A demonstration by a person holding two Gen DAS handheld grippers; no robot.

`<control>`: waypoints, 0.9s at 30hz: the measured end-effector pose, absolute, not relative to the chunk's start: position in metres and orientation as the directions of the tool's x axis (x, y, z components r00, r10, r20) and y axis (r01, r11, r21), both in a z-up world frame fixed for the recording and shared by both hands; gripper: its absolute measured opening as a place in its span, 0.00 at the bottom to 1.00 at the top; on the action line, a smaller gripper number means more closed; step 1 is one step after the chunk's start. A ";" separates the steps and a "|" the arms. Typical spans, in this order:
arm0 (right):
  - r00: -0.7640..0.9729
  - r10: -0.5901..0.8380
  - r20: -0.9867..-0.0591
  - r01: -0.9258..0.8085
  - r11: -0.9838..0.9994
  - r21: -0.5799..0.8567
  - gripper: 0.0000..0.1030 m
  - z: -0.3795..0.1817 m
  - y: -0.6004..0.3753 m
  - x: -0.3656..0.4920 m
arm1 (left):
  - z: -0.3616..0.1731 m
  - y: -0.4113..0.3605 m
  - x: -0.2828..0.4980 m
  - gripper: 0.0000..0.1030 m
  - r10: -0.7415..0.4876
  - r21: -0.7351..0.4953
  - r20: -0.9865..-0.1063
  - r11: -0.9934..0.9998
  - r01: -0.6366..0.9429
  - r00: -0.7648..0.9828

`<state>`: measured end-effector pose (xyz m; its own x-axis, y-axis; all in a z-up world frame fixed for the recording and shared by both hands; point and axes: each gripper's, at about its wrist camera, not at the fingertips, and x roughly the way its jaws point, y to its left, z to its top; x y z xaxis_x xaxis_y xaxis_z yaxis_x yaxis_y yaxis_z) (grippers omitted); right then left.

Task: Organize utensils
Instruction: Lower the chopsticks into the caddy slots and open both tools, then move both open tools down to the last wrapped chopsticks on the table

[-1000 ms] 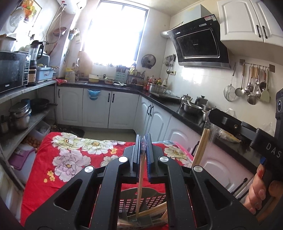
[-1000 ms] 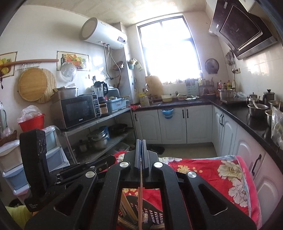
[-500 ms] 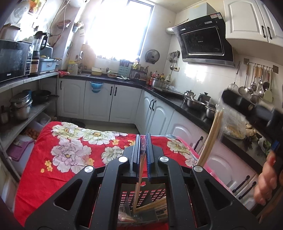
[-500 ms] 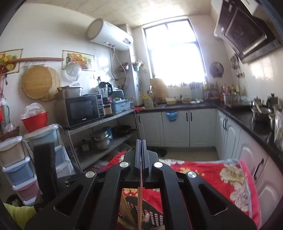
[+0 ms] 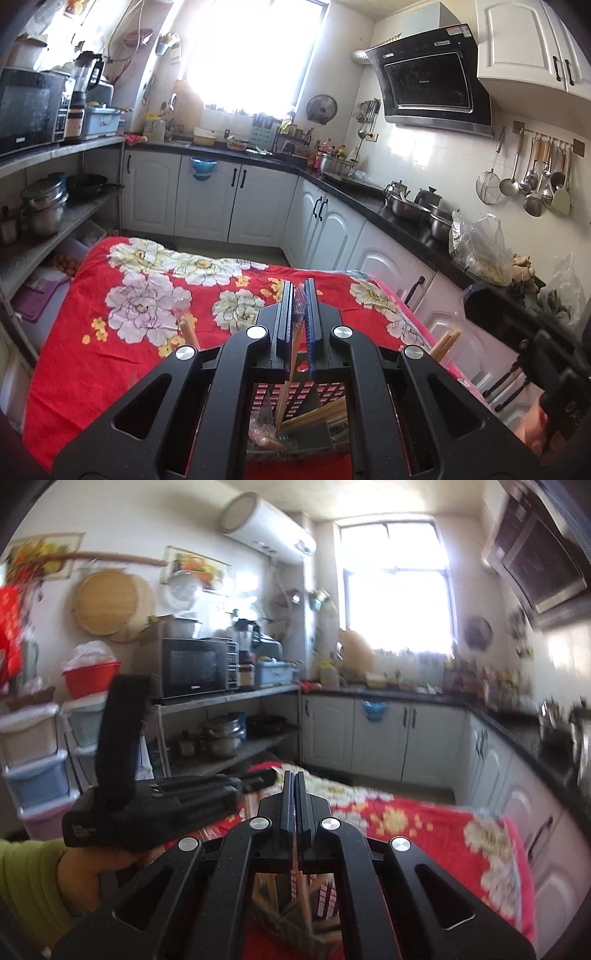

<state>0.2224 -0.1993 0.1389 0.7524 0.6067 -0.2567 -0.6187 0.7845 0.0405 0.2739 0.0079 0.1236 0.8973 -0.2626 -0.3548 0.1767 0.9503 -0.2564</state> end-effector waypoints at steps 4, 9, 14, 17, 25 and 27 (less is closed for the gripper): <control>0.753 0.575 -0.321 -0.566 0.814 0.131 0.01 0.125 -0.211 0.227 | 0.121 0.010 0.271 0.03 -0.267 -0.267 -0.368 0.948 0.174 0.891; 0.722 0.589 -0.362 -0.550 0.807 0.215 0.02 0.114 -0.217 0.225 | 0.123 0.011 0.263 0.03 -0.273 -0.271 -0.381 0.946 0.176 0.883; 0.721 0.578 -0.382 -0.525 0.816 0.243 0.02 0.112 -0.224 0.221 | 0.127 0.015 0.252 0.11 -0.288 -0.286 -0.390 0.941 0.183 0.875; 0.726 0.571 -0.384 -0.516 0.821 0.245 0.03 0.113 -0.229 0.219 | 0.129 0.018 0.244 0.14 -0.292 -0.299 -0.390 0.937 0.180 0.874; 0.736 0.570 -0.366 -0.518 0.821 0.238 0.24 0.121 -0.237 0.208 | 0.140 0.019 0.223 0.28 -0.301 -0.303 -0.376 0.934 0.190 0.876; 0.740 0.568 -0.360 -0.517 0.823 0.235 0.30 0.123 -0.239 0.203 | 0.142 0.019 0.217 0.31 -0.307 -0.308 -0.373 0.931 0.196 0.875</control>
